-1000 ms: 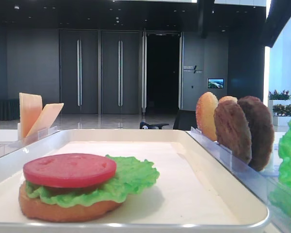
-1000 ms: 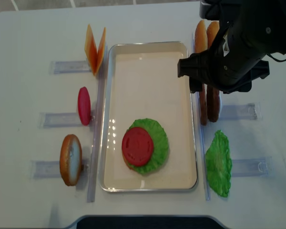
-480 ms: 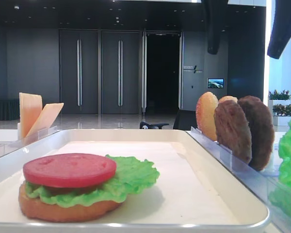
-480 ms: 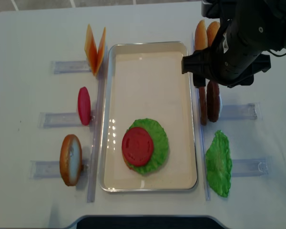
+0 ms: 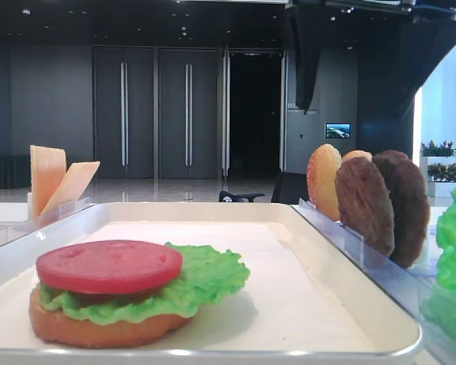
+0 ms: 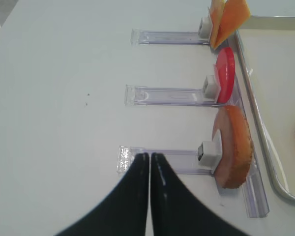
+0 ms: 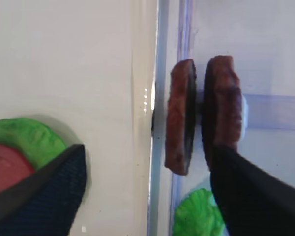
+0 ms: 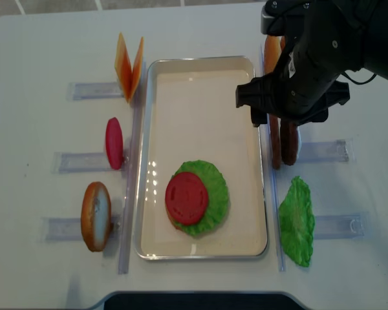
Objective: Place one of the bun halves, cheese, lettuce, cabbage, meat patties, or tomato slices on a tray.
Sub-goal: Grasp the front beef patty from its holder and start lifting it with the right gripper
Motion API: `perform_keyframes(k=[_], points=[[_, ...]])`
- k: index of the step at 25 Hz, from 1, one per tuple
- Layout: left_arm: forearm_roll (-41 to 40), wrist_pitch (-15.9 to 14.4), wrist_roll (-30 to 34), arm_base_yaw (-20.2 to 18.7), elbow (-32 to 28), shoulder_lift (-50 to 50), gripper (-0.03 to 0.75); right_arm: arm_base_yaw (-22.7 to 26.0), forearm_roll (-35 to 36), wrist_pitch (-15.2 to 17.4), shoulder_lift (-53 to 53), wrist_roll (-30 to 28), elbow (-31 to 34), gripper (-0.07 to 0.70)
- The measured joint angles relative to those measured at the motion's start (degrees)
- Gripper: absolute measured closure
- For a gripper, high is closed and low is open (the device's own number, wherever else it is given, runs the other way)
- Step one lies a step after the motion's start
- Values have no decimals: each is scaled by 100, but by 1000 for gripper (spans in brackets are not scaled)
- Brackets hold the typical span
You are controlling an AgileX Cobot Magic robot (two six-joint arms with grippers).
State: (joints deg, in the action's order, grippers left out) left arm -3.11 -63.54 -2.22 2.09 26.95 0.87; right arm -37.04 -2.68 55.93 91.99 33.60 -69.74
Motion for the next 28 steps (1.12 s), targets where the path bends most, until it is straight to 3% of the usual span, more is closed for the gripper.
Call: perform_keyframes(k=[7,28], points=[[0,0,0,0,0,0,716,-120,220,-216,235,-124,0,136],[0,0,0,0,0,0,716,-64,-53,-60,379,-226,0,144]])
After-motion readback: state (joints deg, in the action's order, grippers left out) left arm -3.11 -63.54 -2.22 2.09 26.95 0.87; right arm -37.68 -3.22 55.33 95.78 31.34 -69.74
